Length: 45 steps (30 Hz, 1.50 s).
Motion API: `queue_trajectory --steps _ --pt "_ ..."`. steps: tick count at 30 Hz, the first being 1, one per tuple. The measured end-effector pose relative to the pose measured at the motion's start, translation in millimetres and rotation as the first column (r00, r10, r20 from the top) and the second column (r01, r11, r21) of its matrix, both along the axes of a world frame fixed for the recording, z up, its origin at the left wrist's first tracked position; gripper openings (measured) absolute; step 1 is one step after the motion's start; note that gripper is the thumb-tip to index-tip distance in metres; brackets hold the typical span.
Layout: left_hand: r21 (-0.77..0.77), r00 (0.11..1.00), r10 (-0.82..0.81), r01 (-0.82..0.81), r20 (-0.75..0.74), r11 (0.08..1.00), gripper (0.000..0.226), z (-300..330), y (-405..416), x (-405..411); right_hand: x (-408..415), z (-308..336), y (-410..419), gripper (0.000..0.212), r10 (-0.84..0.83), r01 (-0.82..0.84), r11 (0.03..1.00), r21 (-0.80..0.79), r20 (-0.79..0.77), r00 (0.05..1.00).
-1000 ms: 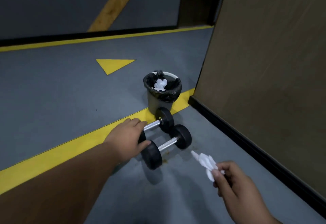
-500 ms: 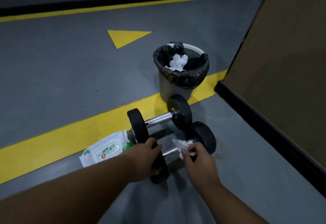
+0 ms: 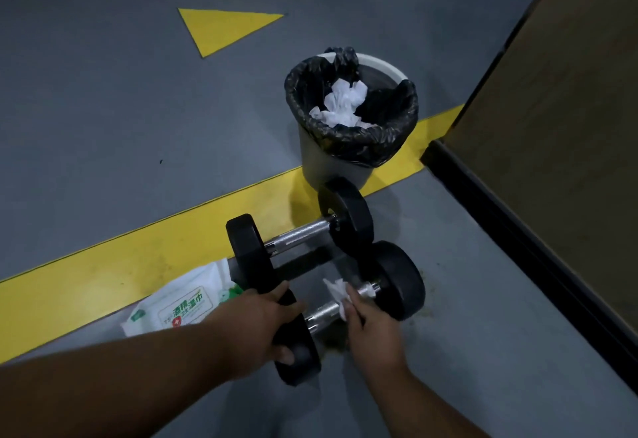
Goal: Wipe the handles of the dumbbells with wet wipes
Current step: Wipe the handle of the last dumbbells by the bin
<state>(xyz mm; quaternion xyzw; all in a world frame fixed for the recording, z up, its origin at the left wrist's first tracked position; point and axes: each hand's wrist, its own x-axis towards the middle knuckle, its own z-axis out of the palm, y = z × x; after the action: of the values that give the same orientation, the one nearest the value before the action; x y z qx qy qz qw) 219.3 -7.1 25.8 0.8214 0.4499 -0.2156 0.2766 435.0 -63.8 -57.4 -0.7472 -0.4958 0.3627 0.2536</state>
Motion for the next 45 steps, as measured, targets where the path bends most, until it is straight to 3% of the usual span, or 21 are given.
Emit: queue_trajectory --steps 3,7,10,12,13,15,17,18,20,23,24,26,28,30,32,35,37,39,41,43,45 --pt "-0.031 0.988 0.102 -0.099 0.112 0.995 0.089 -8 -6 -2 12 -6 4 0.032 -0.089 0.089 0.996 0.024 0.008 0.996" --pt "-0.102 0.942 0.234 -0.215 0.240 0.971 0.090 -8 -9 -3 7 -9 6 0.029 -0.261 0.270 0.962 0.030 -0.173 0.950" --pt "-0.128 0.915 0.282 -0.255 0.288 0.958 0.093 -5 -6 -3 -20 -6 -15 0.045 0.138 -0.134 0.990 0.033 -0.237 0.962" --pt "-0.104 0.910 0.293 -0.274 0.294 0.956 0.102 -7 -5 -4 -18 -4 -14 0.053 0.271 -0.265 0.962 0.071 -0.103 0.957" --pt "-0.099 0.905 0.306 -0.290 0.294 0.952 0.107 -9 -6 -5 -10 -4 -8 0.048 0.227 -0.223 0.971 0.085 -0.037 0.973" --pt "-0.103 0.897 0.328 -0.311 0.298 0.945 0.112 -11 -7 -7 4 -5 6 0.029 -0.059 0.061 0.995 0.072 -0.041 0.997" --pt "-0.091 0.905 0.315 -0.301 0.287 0.949 0.114 -12 -8 -6 1 -6 9 0.024 -0.333 0.355 0.932 0.076 -0.206 0.920" --pt "-0.085 0.912 0.303 -0.291 0.276 0.953 0.115 -12 -7 -4 -7 -7 7 0.024 -0.354 0.391 0.917 0.079 -0.291 0.889" --pt "-0.081 0.922 0.291 -0.279 0.255 0.957 0.116 -13 -5 1 -29 -8 -5 0.032 -0.157 0.211 0.968 0.137 -0.326 0.932" --pt "-0.062 0.943 0.252 -0.244 0.218 0.968 0.116 -15 -7 6 -31 -15 -14 0.028 0.170 -0.146 0.982 0.116 -0.224 0.960" --pt "-0.055 0.944 0.247 -0.241 0.217 0.969 0.116 -17 -9 7 -22 -16 -9 0.027 0.169 -0.149 0.980 0.130 -0.160 0.973" --pt "-0.052 0.944 0.245 -0.240 0.222 0.969 0.116 -18 -14 7 -1 -18 1 0.023 -0.041 0.056 0.990 0.126 -0.118 0.992" --pt "-0.047 0.948 0.237 -0.232 0.214 0.971 0.117 -16 -16 6 3 -15 4 0.019 -0.273 0.302 0.948 0.099 -0.236 0.933" --pt "-0.039 0.950 0.232 -0.229 0.209 0.973 0.116 -14 -17 7 -15 -15 -1 0.021 -0.310 0.363 0.928 0.081 -0.371 0.875" --pt "-0.025 0.952 0.226 -0.226 0.207 0.974 0.114 -11 -16 8 -35 -17 -13 0.024 -0.150 0.195 0.977 0.081 -0.380 0.913" --pt "-0.025 0.951 0.230 -0.230 0.206 0.973 0.114 -9 -15 8 -31 -21 -15 0.027 0.092 -0.076 0.994 0.082 -0.211 0.973" --pt "-0.036 0.945 0.243 -0.241 0.219 0.970 0.115 -9 -17 7 -11 -18 -4 0.024 -0.023 0.032 0.998 0.047 -0.178 0.984" --pt "-0.038 0.946 0.241 -0.239 0.215 0.970 0.114 -9 -21 8 3 -12 0 0.025 -0.270 0.289 0.957 0.039 -0.249 0.930" --pt "-0.024 0.952 0.229 -0.229 0.205 0.973 0.113 -7 -23 9 -3 -10 -3 0.025 -0.359 0.400 0.915 0.057 -0.340 0.869" --pt "-0.006 0.955 0.217 -0.220 0.200 0.975 0.111 -5 -24 10 -21 -11 -13 0.022 -0.238 0.286 0.955 0.075 -0.379 0.894" --pt "-0.001 0.956 0.219 -0.223 0.198 0.975 0.109 -4 -25 10 -35 -14 -26 0.025 0.020 0.000 0.999 0.054 -0.366 0.930"
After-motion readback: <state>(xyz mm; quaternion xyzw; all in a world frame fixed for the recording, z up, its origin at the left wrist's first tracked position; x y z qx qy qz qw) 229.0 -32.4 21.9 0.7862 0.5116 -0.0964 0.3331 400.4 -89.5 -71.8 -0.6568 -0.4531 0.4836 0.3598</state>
